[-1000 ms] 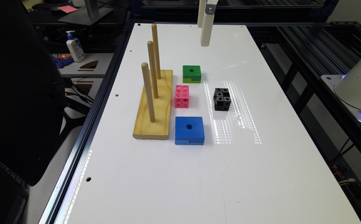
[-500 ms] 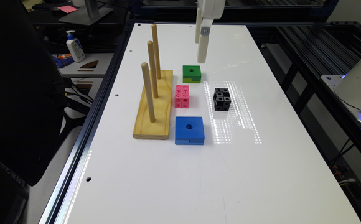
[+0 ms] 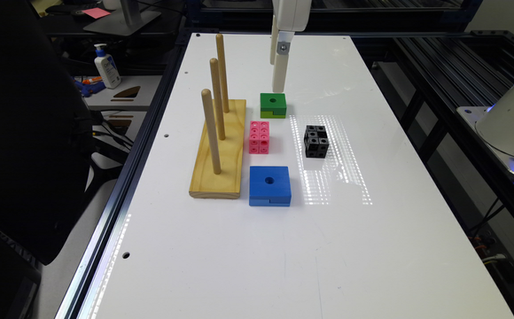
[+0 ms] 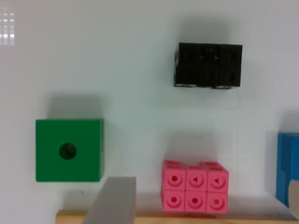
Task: Pick up pink block.
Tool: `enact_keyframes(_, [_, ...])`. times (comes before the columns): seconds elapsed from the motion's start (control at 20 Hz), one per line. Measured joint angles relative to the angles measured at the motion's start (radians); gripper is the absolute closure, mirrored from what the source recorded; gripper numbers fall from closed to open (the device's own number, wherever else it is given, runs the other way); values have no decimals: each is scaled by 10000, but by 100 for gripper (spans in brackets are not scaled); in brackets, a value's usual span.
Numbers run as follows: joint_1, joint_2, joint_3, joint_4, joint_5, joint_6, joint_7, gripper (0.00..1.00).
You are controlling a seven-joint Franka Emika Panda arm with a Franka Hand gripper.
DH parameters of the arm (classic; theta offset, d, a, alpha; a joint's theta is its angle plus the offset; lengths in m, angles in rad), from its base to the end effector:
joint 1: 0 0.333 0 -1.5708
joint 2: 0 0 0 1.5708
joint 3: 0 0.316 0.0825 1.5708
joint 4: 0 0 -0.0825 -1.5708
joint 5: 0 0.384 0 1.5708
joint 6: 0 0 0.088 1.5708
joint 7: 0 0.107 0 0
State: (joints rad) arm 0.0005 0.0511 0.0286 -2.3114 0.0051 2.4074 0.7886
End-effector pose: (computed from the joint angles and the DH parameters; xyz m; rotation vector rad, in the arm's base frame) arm 0.5195 0.0151 0.3262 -2.8942 1.1615 -0.0612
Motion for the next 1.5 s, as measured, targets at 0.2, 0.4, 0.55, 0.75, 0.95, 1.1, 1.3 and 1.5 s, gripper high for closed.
enact_keyframes(0.2, [0, 6, 6, 12, 0, 0, 1, 0])
enact_keyframes(0.4, [0, 485, 7, -1, 0, 344, 1, 0])
enact_keyframes(0.55, [0, 1251, 8, 16, 0, 1093, 1, 0])
enact_keyframes(0.75, [-1, 1743, 8, 173, 0, 1457, 2, 0])
enact_keyframes(0.95, [-1, 1741, 8, 243, 0, 1434, 1, 0])
enact_keyframes(1.1, [0, 1966, 9, 231, 0, 1537, 1, 0])
enact_keyframes(1.3, [-1, 2531, 9, 247, 0, 2036, 2, 0])
enact_keyframes(1.5, [-1, 2730, 9, 264, 0, 2230, 2, 0])
